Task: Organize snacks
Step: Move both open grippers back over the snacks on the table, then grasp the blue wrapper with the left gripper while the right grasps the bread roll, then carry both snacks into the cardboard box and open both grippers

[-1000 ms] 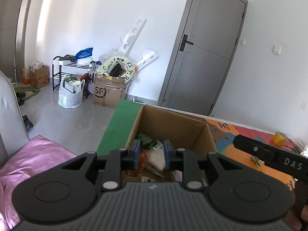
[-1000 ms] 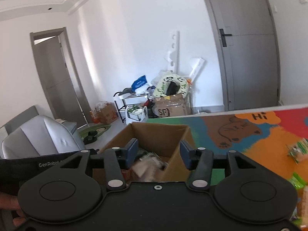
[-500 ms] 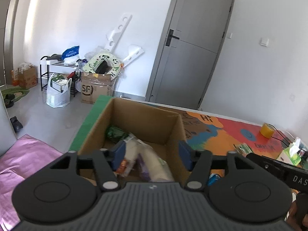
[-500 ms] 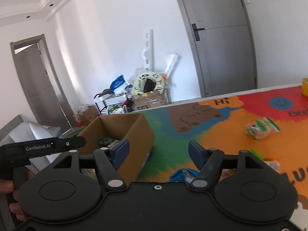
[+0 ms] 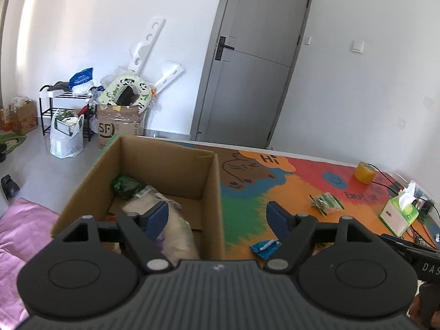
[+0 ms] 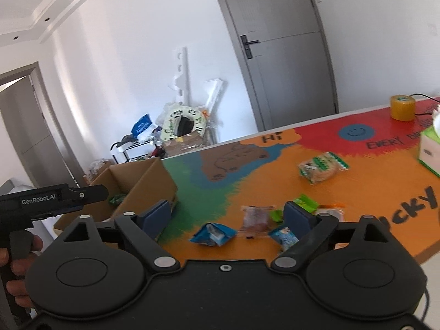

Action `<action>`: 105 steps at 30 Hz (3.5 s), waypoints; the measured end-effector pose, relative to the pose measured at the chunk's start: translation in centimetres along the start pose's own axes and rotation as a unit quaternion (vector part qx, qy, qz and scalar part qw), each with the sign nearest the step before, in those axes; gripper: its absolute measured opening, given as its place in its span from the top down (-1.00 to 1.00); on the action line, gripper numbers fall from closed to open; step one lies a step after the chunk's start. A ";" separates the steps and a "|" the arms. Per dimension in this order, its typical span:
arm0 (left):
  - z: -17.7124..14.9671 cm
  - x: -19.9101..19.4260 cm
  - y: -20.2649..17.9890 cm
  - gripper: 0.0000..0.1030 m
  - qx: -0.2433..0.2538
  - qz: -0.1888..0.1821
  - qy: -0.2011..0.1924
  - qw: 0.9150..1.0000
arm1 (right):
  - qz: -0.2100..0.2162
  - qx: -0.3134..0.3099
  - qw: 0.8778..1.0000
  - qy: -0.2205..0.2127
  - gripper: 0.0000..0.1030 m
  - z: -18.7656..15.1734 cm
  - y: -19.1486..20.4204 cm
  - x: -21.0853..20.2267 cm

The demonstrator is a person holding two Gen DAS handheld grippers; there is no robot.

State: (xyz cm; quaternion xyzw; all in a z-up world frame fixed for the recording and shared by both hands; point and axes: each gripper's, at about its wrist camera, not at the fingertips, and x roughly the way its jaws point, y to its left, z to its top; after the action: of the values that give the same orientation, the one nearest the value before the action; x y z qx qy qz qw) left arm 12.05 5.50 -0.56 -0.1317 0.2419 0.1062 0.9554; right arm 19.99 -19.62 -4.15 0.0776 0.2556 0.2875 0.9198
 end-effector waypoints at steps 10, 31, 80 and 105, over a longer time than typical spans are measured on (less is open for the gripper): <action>-0.6 0.7 -2.4 -0.51 0.017 -0.025 0.009 0.999 | -0.029 0.025 0.999 -0.001 -0.77 -1.0 -3.1 -1.6; -2.7 2.7 -7.4 -0.44 0.062 -0.060 0.029 0.996 | -0.056 0.058 0.997 0.014 -0.75 -2.8 -7.4 -2.4; -6.4 9.7 -8.3 0.31 0.068 -0.036 0.087 0.993 | -0.097 0.016 0.993 0.062 0.31 -3.2 -7.6 3.3; -1.5 2.8 -6.8 0.31 0.058 -0.038 -0.009 0.998 | -0.037 -0.009 0.999 -0.010 0.31 0.4 -2.8 0.9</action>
State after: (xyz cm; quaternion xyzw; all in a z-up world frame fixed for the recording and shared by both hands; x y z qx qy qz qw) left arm 15.59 -0.99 -1.85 -0.0842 0.2344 0.0567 0.9668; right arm 22.19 -21.42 -4.98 0.0625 0.2469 0.2547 0.9329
